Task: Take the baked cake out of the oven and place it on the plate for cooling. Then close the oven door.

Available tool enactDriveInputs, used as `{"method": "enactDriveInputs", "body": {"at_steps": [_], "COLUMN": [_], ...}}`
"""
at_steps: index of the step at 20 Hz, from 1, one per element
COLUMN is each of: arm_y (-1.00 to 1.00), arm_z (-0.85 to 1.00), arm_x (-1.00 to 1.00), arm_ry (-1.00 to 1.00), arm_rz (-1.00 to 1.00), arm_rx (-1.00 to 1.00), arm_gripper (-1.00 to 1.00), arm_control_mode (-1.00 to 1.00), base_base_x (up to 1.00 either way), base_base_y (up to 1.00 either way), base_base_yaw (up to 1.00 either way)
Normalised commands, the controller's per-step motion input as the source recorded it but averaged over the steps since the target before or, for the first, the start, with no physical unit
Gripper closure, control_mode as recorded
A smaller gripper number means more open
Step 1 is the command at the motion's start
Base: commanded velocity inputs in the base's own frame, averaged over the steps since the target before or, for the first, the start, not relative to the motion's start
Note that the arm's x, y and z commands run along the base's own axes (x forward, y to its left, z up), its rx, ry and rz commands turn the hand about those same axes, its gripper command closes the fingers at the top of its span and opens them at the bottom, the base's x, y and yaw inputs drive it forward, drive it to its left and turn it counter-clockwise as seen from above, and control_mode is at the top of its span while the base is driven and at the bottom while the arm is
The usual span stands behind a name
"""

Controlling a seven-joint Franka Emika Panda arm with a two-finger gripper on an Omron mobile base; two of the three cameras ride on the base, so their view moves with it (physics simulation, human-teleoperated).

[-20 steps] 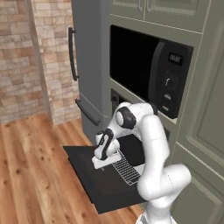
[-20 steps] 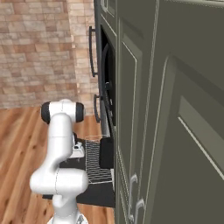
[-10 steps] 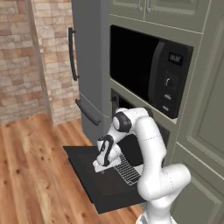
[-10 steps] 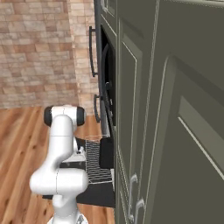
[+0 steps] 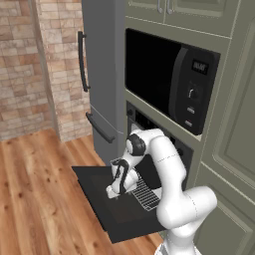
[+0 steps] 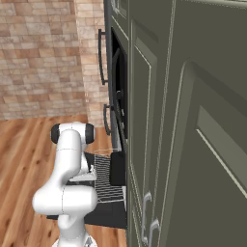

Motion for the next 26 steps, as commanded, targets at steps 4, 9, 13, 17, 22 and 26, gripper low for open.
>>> {"method": "enactDriveInputs", "body": {"at_steps": [4,9,13,17,22,26], "arm_y": [-0.08,-0.14,-0.19,-0.26,-0.42,-0.59], "arm_z": [-0.29,-0.33,-0.36,-0.29,-0.04,0.00], "arm_x": [0.35,0.37,0.40,0.37,0.26,0.27], "arm_ry": [-0.03,-0.02,-0.03,-0.04,-0.09,-0.12], "arm_rz": [0.02,0.02,0.01,0.00,0.00,0.00], "arm_rx": [0.04,0.03,0.02,0.00,0.00,0.00], "arm_gripper": [-1.00,-1.00,-1.00,-1.00,-1.00,-1.00], "arm_control_mode": [-1.00,-1.00,-1.00,-1.00,-1.00,-1.00], "base_base_x": [0.00,0.00,0.00,0.00,0.00,0.00], "base_base_y": [0.00,0.00,0.00,0.00,0.00,0.00], "base_base_yaw": [0.00,0.00,0.00,0.00,0.00,0.00]}}
